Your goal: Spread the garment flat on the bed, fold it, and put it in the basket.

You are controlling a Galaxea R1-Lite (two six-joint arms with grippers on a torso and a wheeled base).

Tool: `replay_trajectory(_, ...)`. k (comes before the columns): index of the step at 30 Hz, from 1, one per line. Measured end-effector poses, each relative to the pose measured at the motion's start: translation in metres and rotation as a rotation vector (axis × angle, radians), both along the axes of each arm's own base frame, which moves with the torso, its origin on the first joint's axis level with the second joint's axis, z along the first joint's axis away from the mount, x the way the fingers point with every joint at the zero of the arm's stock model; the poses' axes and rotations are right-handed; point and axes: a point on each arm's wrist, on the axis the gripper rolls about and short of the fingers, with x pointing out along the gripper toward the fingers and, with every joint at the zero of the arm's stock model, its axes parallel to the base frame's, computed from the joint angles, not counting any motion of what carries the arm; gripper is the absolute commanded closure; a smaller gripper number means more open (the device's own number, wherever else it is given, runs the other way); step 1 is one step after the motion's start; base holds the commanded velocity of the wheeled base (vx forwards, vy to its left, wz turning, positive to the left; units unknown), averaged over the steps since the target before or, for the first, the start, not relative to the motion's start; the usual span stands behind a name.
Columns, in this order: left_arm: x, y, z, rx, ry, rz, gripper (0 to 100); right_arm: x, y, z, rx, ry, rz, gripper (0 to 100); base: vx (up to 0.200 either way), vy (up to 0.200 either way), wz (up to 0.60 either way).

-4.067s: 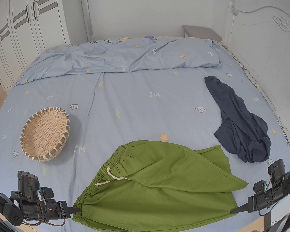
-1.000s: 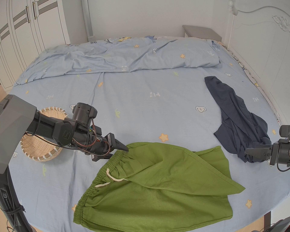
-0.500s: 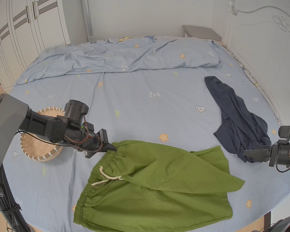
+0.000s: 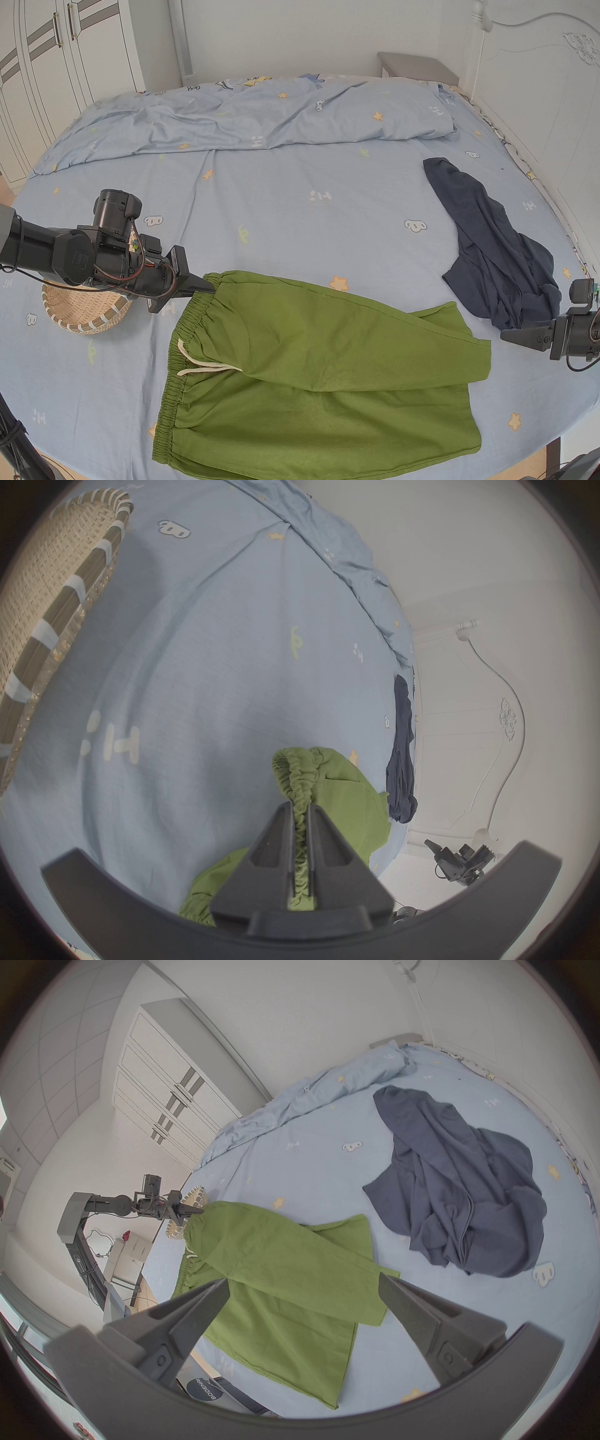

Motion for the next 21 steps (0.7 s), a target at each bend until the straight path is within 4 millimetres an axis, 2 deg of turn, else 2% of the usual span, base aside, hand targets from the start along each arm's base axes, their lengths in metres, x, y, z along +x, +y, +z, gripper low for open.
replay_trajectory(10, -0.003, -0.003, 0.001, 0.003, -0.003, -0.011, 100, 0.028, -0.005, -0.041, 0.01, 0.156, -0.018, 0, 0.0, 0.0, 0.0)
replay_trajectory(17, -0.003, -0.001, 0.001, 0.004, -0.004, -0.008, 100, 0.058, -0.015, -0.076, 0.015, 0.146, -0.054, 0, 0.0, 0.0, 0.0)
replay_trajectory(21, -0.002, -0.001, 0.001, 0.004, -0.005, -0.006, 100, 0.063, -0.019, -0.094, 0.023, 0.146, -0.067, 0, 0.0, 0.0, 0.0)
